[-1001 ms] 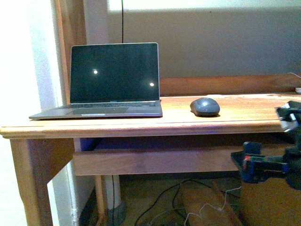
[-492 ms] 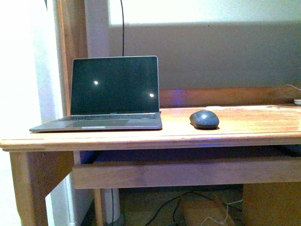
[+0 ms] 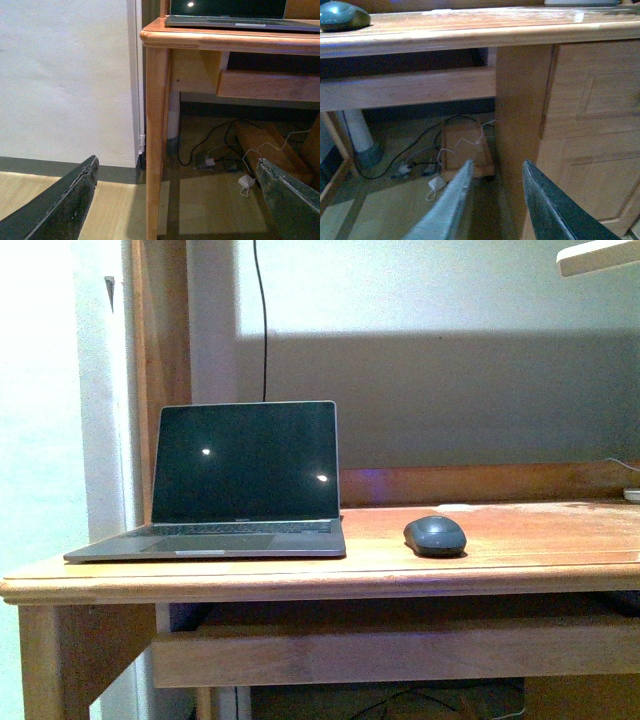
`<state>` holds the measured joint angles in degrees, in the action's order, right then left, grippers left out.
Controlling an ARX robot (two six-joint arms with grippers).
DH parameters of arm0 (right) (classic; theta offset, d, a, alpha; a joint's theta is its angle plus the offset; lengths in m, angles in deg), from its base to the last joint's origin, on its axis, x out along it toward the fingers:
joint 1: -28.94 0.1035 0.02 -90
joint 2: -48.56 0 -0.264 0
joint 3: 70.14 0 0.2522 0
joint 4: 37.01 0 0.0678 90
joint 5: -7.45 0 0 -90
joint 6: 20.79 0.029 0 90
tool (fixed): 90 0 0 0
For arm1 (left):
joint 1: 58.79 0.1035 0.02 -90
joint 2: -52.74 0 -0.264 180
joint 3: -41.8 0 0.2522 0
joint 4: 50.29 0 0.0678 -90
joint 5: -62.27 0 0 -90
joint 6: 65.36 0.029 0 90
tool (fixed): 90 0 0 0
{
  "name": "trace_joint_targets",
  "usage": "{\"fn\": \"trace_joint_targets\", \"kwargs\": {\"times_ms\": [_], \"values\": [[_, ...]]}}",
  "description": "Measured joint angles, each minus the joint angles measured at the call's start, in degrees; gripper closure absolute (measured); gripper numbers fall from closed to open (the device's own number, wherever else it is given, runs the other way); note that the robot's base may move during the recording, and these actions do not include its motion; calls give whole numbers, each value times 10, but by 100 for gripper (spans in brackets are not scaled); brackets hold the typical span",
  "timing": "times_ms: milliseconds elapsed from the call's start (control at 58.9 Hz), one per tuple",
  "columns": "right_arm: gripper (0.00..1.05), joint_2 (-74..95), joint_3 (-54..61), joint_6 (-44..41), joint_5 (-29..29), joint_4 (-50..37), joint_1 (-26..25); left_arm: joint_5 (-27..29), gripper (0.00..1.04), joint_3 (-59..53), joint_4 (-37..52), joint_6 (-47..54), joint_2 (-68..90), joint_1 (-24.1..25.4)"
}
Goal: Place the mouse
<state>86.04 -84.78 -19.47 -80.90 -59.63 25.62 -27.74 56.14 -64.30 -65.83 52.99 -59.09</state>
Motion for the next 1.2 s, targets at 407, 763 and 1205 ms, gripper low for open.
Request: {"fn": "trace_joint_targets", "kwargs": {"times_ms": [407,763,1205], "values": [[102,-137,0,-10,-14,127,31,0,8,0,0,0,0,0],[102,-232,0,-10,-14,221,31,0,8,0,0,0,0,0],[102,-362,0,-11,-15,360,31,0,8,0,0,0,0,0]]}}
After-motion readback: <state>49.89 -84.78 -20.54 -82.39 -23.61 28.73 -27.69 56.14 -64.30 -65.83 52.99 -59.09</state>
